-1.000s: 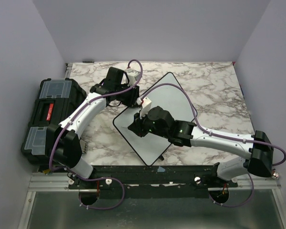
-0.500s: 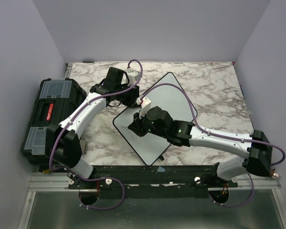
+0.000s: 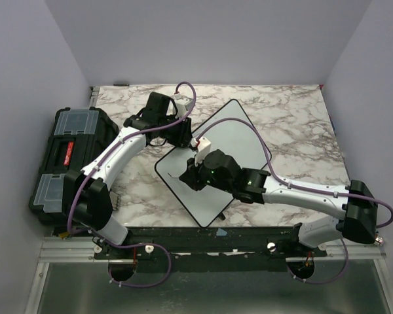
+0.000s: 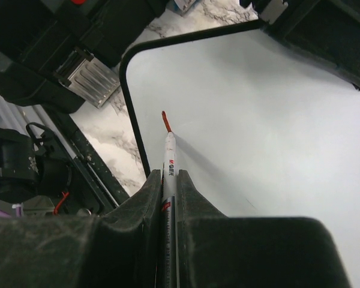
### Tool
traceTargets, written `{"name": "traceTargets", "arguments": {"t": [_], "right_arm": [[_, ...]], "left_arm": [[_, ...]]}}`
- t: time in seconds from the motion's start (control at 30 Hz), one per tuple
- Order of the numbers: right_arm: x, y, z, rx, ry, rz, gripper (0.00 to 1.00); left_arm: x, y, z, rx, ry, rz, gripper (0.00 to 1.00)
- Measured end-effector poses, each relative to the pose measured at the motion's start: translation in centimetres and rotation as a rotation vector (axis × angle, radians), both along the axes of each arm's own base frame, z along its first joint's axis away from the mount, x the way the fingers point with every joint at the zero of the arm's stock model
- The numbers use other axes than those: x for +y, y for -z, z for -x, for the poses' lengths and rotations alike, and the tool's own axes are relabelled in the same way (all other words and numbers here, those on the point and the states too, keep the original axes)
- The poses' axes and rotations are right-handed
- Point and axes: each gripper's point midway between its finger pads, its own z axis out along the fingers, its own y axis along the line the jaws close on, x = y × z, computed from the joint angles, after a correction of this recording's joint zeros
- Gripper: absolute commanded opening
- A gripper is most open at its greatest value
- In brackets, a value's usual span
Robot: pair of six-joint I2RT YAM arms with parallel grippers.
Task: Write a sentence on the whiteboard
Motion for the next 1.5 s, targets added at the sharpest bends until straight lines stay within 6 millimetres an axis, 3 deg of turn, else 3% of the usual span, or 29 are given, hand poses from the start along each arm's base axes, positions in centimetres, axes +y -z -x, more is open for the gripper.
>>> {"name": "traceTargets", "arguments": {"t": [0.4,1.03,1.5], "right_arm": [[-0.8,0.6,0.4,0.013,0.013,0.012,0.01],[-0.3,-1.1,-1.9,-0.042,0.118,0.01,0.01],[-0.9,-0.5,-1.7,-0.022,0.13,0.01,0.01]], "left_arm": [[0.0,0.0,0.0,0.0,0.0,0.0,0.0],[0.0,0.0,0.0,-0.002,0.0,-0.003,0.0],[0.0,0.1,0.0,-0.003,-0.002,-0.006,0.0]]}}
